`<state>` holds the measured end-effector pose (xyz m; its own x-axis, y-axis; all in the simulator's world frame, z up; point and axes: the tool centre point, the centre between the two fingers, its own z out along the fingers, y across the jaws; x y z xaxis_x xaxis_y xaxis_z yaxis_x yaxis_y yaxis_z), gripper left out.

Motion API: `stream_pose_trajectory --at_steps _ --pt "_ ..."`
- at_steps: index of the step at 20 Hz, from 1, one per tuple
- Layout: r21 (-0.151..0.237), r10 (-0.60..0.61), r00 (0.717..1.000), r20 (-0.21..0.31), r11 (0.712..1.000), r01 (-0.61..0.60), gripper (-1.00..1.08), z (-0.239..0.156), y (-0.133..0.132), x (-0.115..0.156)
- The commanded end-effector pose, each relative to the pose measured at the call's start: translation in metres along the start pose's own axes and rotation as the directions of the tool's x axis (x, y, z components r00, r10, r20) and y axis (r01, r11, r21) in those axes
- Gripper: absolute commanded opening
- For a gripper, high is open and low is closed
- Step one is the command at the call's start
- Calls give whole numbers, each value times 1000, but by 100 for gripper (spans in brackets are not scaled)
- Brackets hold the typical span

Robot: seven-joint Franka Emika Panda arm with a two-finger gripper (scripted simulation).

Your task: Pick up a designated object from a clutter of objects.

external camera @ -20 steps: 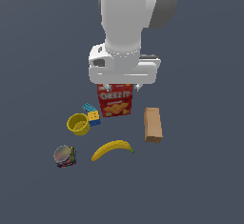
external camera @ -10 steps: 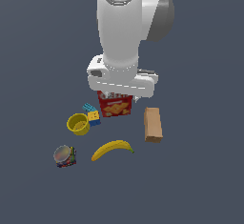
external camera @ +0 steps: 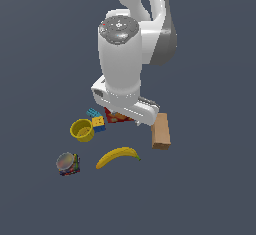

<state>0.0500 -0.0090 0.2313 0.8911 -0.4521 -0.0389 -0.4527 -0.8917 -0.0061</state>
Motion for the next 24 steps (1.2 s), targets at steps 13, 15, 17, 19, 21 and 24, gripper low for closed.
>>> stream_pose_trajectory --at_steps 13,15,17,19,21,24 --pt "12 413 911 -9 911 -413 100 71 -3 44" --pt "13 465 885 -11 885 -465 100 82 -3 49" --pt "14 516 856 -13 857 -516 100 92 -2 54" --pt "16 565 825 -15 825 -565 100 103 -2 59" --pt "17 610 792 -17 792 -610 100 113 -1 64" --pt "20 666 745 -21 746 -666 100 127 0 69"
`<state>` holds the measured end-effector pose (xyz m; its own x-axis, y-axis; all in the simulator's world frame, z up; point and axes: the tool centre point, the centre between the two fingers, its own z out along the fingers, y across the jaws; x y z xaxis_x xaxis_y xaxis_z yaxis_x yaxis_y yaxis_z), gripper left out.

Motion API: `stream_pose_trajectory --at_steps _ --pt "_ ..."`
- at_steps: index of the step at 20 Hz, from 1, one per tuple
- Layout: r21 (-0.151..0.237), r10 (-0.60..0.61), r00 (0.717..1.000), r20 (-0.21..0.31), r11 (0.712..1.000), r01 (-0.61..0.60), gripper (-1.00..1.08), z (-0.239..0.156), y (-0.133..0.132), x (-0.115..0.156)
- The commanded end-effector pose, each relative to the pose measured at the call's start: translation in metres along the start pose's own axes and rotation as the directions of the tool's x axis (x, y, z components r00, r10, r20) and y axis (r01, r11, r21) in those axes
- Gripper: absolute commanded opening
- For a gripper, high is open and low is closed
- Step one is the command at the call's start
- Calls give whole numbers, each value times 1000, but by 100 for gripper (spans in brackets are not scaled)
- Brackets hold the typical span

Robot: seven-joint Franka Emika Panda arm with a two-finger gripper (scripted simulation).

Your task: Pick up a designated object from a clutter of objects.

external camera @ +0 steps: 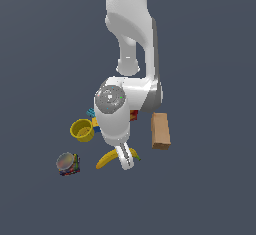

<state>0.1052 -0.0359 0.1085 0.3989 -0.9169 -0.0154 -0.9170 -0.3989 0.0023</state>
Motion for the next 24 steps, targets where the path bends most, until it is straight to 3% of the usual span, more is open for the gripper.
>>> stream_pose_trajectory --at_steps 1,11,24 --pt "2 60 998 -4 998 -60 100 11 -2 4" --pt "5 191 981 -14 982 -191 100 37 -5 13" --pt "5 201 980 -14 980 -201 100 64 -4 14"
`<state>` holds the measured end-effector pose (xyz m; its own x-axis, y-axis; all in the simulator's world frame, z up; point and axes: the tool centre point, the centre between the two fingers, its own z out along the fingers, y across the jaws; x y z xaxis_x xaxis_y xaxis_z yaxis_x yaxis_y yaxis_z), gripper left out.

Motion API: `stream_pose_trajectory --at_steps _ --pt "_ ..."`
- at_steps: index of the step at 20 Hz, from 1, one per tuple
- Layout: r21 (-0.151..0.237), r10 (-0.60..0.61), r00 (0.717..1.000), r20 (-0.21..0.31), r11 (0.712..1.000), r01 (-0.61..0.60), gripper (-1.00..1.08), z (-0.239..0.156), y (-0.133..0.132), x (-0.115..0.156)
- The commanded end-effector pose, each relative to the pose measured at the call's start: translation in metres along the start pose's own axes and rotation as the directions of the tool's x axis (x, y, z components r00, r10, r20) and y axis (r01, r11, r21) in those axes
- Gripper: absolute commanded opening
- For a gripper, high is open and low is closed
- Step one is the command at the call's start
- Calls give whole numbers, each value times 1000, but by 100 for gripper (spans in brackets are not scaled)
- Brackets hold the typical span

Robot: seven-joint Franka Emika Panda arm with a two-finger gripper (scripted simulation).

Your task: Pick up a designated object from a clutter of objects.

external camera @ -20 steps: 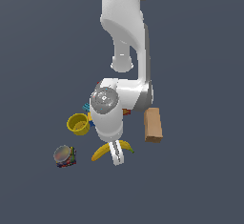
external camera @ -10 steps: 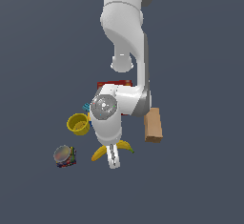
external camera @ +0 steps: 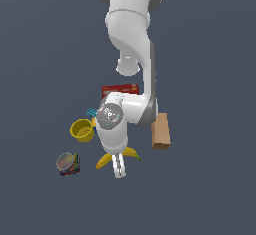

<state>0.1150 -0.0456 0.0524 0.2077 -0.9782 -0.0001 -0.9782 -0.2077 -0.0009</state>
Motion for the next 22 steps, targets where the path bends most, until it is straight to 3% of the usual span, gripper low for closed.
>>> stream_pose_trajectory --at_steps 1,9,10,22 --pt "-1 2 1000 0 1000 -2 100 14 1 0" --pt "-1 3 1000 0 1000 -3 100 34 0 0" --pt "-1 3 1000 0 1000 -3 -100 34 0 0" --pt "-2 3 1000 1 1000 -3 -100 33 1 0"
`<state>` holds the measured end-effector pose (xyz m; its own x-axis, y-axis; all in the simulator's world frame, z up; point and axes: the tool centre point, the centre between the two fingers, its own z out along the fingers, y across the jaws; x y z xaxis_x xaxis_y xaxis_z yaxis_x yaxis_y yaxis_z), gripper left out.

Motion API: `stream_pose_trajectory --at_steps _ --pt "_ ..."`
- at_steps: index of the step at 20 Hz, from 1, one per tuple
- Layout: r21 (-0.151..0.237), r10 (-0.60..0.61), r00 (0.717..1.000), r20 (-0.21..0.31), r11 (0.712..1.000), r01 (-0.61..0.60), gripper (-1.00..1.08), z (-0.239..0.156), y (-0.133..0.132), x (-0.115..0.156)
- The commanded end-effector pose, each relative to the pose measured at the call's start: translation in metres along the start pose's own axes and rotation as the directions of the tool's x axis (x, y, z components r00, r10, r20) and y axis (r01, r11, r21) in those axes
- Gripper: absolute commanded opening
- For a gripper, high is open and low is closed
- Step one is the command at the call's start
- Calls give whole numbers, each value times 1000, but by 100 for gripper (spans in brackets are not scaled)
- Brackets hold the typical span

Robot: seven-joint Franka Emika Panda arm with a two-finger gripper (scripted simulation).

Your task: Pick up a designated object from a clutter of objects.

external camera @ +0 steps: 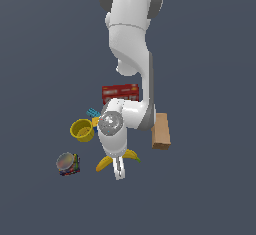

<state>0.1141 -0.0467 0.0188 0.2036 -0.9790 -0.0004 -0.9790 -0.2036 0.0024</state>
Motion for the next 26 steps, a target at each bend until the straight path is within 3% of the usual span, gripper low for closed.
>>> stream_pose_trajectory --at_steps 1,12,26 --pt "1 -1 1000 0 1000 1 -100 -2 0 -1" --pt "1 -1 1000 1 1000 1 -100 -54 9 4" --pt "2 0 1000 2 1000 0 -100 -212 36 19"
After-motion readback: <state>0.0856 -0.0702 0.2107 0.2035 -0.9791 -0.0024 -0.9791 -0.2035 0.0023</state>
